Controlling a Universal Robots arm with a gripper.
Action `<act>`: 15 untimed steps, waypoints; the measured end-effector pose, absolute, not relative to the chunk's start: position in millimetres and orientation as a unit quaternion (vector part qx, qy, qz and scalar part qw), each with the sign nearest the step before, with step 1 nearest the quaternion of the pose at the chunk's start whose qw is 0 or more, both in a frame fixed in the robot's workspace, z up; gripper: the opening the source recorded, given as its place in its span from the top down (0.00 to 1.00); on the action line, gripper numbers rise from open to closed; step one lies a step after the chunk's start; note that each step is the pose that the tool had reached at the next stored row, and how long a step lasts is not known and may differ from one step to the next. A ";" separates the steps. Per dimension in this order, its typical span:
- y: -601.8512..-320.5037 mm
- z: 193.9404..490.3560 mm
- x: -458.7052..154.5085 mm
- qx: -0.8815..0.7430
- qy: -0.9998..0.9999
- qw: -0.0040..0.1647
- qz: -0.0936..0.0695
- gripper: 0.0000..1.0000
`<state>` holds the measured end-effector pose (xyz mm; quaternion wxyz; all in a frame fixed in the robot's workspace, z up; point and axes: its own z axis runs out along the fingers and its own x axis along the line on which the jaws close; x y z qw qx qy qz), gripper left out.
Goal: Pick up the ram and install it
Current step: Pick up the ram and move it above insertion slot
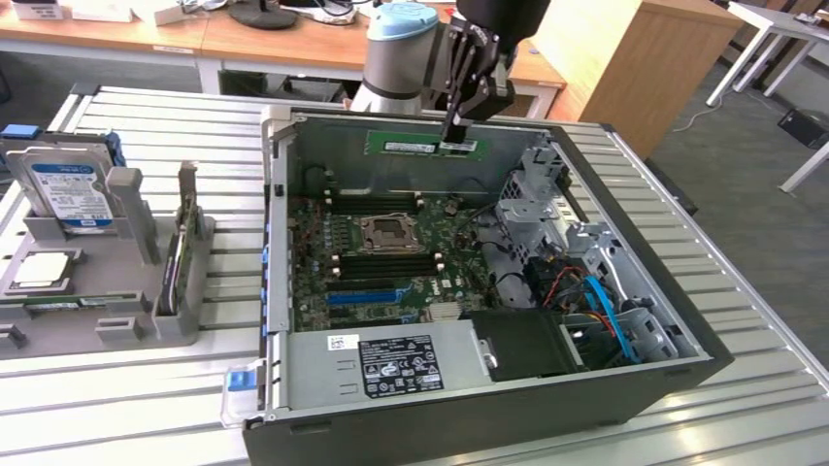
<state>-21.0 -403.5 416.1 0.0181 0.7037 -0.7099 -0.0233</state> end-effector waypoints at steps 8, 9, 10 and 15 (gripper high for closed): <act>-403.5 411.1 -21.0 0.704 -0.710 0.018 -0.023 0.89; -403.5 409.9 -21.0 0.704 -0.710 0.018 -0.023 0.89; -403.5 408.5 -21.0 0.704 -0.710 0.018 -0.023 0.89; -403.5 401.7 -21.0 0.704 -0.710 0.018 -0.023 0.89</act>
